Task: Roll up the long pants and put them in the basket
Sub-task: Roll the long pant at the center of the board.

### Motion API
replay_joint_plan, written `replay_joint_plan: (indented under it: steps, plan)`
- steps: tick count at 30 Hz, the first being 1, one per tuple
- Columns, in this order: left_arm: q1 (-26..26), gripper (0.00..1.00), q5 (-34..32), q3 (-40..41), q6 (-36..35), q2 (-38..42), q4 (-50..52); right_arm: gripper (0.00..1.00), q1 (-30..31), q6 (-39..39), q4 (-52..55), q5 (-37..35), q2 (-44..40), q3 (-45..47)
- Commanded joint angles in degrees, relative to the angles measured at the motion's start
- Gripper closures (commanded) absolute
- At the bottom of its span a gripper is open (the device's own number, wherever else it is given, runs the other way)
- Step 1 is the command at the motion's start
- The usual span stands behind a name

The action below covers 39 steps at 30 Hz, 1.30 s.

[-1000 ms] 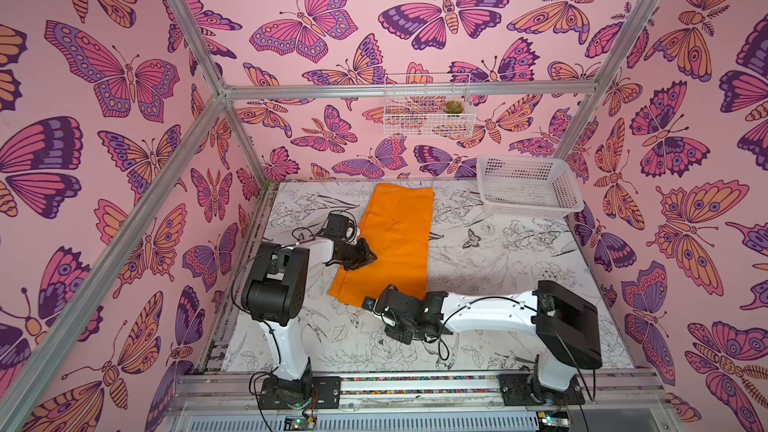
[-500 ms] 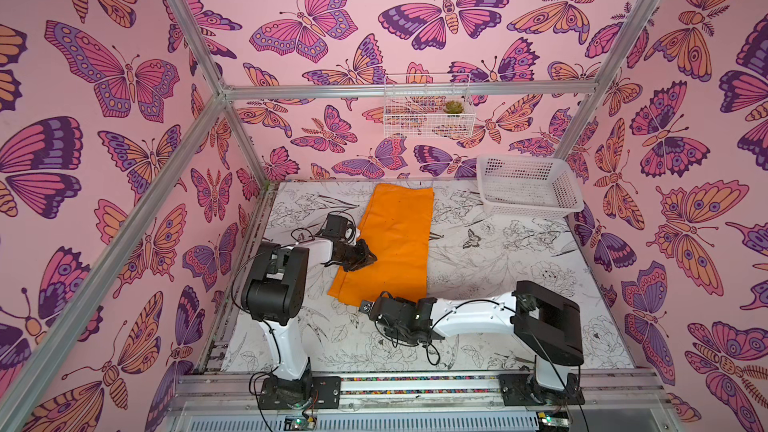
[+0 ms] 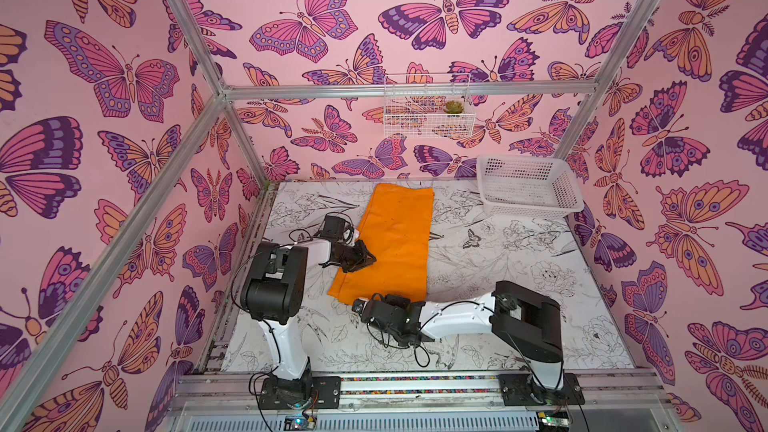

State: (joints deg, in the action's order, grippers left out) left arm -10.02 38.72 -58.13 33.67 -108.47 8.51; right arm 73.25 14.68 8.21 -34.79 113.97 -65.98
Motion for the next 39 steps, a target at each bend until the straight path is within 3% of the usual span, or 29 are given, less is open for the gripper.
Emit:
replay_joint_plan:
  steps: [1,5,15,20,24,29,34,39]
  plan:
    - [0.5,0.8,-1.3,2.2,-0.4,-1.5,3.1,0.98,0.0,1.5,1.7,-0.6,2.8,-0.1]
    - [0.5,0.8,-1.1,2.7,-0.3,-0.7,3.1,1.0,-0.1,-0.9,4.9,5.6,-1.0,0.4]
    - [-3.1,0.8,-1.9,6.0,0.0,4.8,3.6,1.0,-0.3,-7.8,22.3,30.0,-11.0,-5.4]
    - [-6.4,0.8,-2.8,9.0,1.4,8.9,3.9,1.0,-3.3,-9.6,26.2,44.8,-12.4,-8.1]
    - [-7.5,0.8,-2.3,12.0,2.4,12.2,4.0,1.0,-9.1,-12.7,23.5,57.4,-15.2,-6.3]
    - [-7.4,0.8,-4.0,13.0,2.1,17.9,7.2,1.0,-17.3,-16.4,19.2,64.6,-16.7,-2.5]
    - [-7.2,0.79,-6.7,10.6,2.9,26.7,11.0,1.0,-22.9,-17.9,20.2,73.5,-10.5,-4.6]
    - [-7.0,0.77,-11.6,7.7,1.3,34.9,17.6,1.0,-24.9,-17.3,21.4,73.5,-5.3,-7.4]
